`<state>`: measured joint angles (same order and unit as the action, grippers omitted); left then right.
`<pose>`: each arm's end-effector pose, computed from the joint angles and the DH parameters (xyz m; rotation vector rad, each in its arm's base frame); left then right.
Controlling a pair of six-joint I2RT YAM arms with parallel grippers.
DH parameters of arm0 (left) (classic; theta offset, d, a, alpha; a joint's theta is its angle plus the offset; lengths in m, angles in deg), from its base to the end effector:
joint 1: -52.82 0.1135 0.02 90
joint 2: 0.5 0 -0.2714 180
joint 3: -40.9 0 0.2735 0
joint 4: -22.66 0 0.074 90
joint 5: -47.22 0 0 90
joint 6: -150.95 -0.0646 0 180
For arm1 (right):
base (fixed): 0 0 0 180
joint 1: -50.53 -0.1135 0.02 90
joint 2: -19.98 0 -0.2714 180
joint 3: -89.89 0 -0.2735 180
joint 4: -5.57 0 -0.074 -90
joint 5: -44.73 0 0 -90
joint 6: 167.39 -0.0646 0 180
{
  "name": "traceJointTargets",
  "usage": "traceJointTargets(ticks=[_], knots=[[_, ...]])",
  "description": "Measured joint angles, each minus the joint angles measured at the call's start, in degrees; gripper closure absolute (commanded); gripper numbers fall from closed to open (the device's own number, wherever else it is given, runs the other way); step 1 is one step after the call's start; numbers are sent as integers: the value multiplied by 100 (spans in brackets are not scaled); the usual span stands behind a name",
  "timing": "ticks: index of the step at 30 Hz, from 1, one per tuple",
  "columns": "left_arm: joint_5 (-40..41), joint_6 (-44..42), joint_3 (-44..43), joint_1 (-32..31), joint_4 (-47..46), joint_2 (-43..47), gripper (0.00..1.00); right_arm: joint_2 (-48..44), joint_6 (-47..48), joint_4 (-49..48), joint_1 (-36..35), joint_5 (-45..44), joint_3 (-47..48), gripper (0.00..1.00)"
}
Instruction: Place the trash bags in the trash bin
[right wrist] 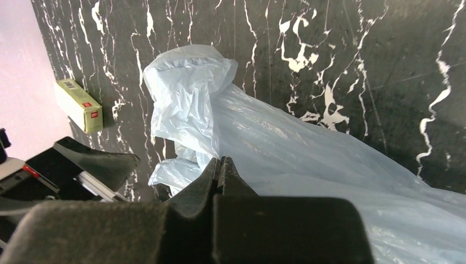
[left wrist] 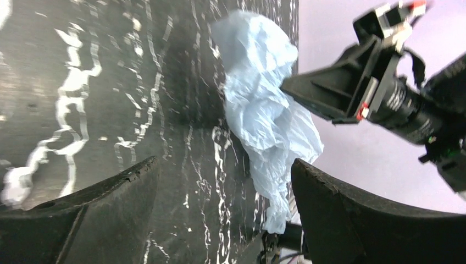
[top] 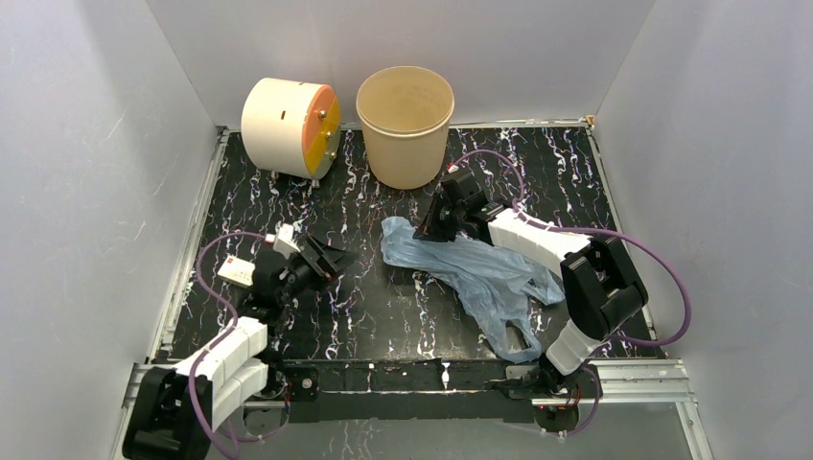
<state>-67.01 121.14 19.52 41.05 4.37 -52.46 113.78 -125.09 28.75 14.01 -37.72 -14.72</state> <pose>0.2081 -0.0704 0.1598 -0.4860 1.8930 -1.2460 0.3170 0.2453 0.2063 0.1671 2.4565 0.8623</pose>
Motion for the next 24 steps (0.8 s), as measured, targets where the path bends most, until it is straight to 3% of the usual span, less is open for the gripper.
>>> traceJointTargets(ticks=[5, 14, 18, 24], knots=[[490, -50, -162, -970, -391, -463, 17, 22, -203, -68, 0, 313, -28, 100], [1534, 151, -225, -1982, -1296, -1545, 21, 188, -323, -175, 0, 813, -28, 100], [1705, 181, -455, -2282, -1541, -2087, 43, 369, -345, -168, 0, 942, -28, 100], [2188, 289, -721, -2533, -1821, -2710, 91, 396, -334, -179, 2, 1010, -28, 100]])
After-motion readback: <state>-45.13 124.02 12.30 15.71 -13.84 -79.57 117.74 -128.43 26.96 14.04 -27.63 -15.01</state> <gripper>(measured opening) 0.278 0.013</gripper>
